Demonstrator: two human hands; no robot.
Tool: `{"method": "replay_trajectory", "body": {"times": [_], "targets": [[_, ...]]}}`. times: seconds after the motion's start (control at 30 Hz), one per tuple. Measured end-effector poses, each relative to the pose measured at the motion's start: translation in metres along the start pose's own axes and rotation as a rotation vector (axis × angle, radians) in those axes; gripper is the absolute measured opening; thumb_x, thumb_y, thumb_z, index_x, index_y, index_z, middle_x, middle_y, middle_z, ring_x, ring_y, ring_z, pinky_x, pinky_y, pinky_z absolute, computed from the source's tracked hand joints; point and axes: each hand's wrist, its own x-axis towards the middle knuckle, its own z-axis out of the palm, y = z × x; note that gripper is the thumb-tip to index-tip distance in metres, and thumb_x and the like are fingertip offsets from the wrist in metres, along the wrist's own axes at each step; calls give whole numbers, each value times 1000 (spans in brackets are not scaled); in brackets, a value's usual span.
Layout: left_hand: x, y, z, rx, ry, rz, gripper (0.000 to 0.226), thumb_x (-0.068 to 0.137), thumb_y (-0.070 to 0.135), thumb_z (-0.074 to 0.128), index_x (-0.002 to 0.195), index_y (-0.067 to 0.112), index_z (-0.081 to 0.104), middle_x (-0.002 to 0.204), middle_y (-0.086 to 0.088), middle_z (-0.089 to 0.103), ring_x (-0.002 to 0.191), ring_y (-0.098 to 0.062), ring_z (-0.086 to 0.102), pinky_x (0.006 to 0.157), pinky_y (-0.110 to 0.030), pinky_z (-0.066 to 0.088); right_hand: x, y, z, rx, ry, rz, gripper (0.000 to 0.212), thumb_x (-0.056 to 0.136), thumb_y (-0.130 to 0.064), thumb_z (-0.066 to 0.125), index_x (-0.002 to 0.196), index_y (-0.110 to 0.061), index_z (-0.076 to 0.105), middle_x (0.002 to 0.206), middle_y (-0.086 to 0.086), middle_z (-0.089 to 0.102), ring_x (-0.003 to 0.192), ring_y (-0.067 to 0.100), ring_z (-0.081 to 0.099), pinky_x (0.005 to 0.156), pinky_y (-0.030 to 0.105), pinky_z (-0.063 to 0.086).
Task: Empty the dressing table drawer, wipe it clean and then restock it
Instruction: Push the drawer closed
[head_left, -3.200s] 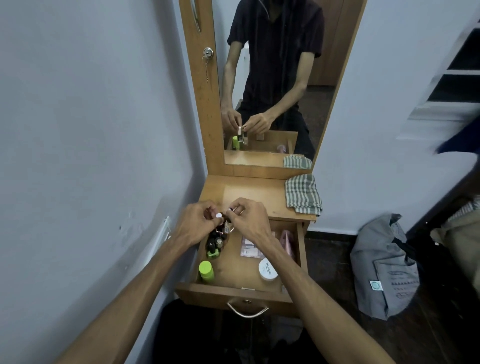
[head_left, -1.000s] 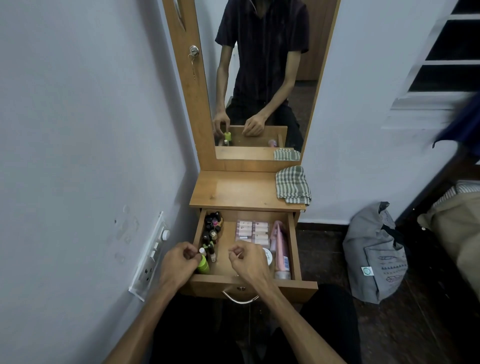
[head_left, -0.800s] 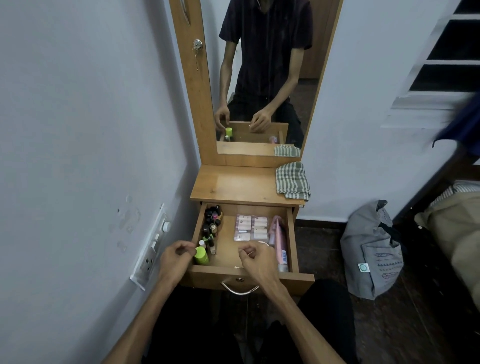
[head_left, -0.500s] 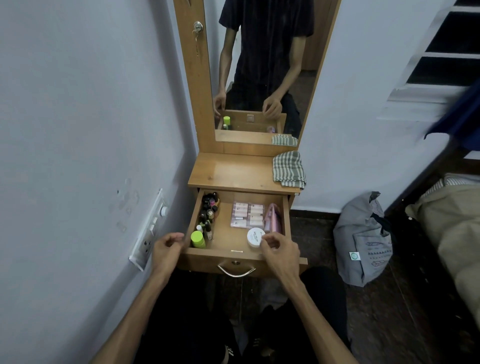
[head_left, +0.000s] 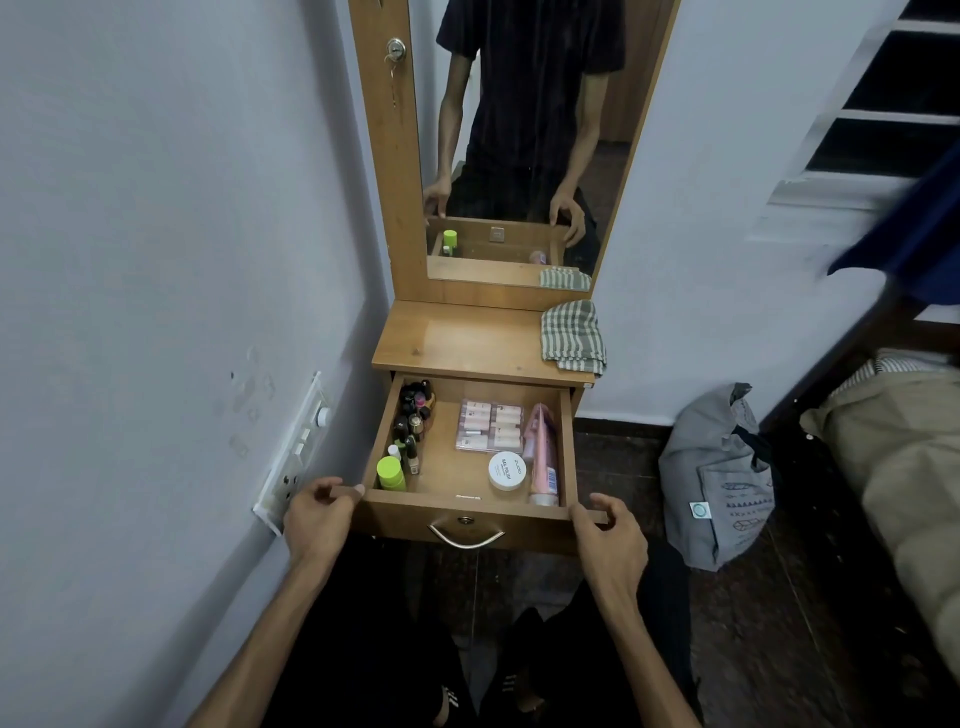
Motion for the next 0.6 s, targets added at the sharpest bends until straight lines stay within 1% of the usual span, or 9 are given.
{"method": "replay_trajectory", "body": {"times": [0.07, 0.2, 0.27, 0.33, 0.4, 0.5, 0.6], "targets": [[1, 0, 0, 0, -2, 15, 33, 80, 26, 81, 108, 11, 73, 100, -6, 71, 94, -23, 65, 89, -37, 53, -2, 3, 0, 49, 12, 71, 43, 88, -37, 76, 125, -18, 67, 122, 4, 68, 112, 19, 60, 98, 38, 48], [2, 2, 3, 9, 24, 29, 31, 81, 27, 81, 107, 11, 74, 95, -4, 71, 90, -20, 64, 85, -35, 52, -2, 3, 3, 150, 58, 185, 48, 83, -37, 81, 125, -18, 67, 114, 0, 67, 102, 13, 57, 93, 34, 46], [2, 4, 5, 14, 36, 38, 32, 82, 28, 81, 108, 12, 73, 97, -4, 71, 92, -21, 64, 86, -35, 52, -1, 2, 6, 194, 70, 211, 50, 81, -39, 84, 123, -18, 67, 113, -2, 68, 98, 10, 60, 85, 27, 48], [3, 6, 7, 5, 50, 52, 35, 82, 28, 81, 111, 11, 72, 102, -5, 70, 95, -19, 63, 88, -36, 52, 1, 2, 9, 229, 92, 227, 50, 78, -42, 86, 118, -19, 67, 106, -6, 68, 90, 0, 59, 71, 18, 43], [5, 10, 12, -4, 63, 65, 38, 82, 27, 81, 114, 9, 70, 106, -6, 70, 97, -18, 61, 88, -35, 50, 5, 0, 12, 245, 103, 238, 50, 76, -45, 87, 115, -21, 66, 101, -10, 65, 87, -4, 56, 66, 14, 39], [11, 16, 18, -13, 72, 59, 39, 83, 27, 81, 115, 9, 69, 109, -7, 70, 100, -20, 62, 88, -35, 50, 16, -3, 17, 252, 115, 255, 48, 74, -45, 88, 111, -23, 66, 100, -11, 65, 87, -4, 57, 66, 15, 39], [18, 21, 24, -10, 71, 48, 39, 83, 27, 80, 116, 8, 69, 110, -9, 70, 102, -23, 63, 88, -36, 50, 26, -5, 21, 249, 115, 255, 46, 73, -46, 88, 107, -25, 66, 100, -10, 66, 90, 0, 60, 70, 19, 44]]}}
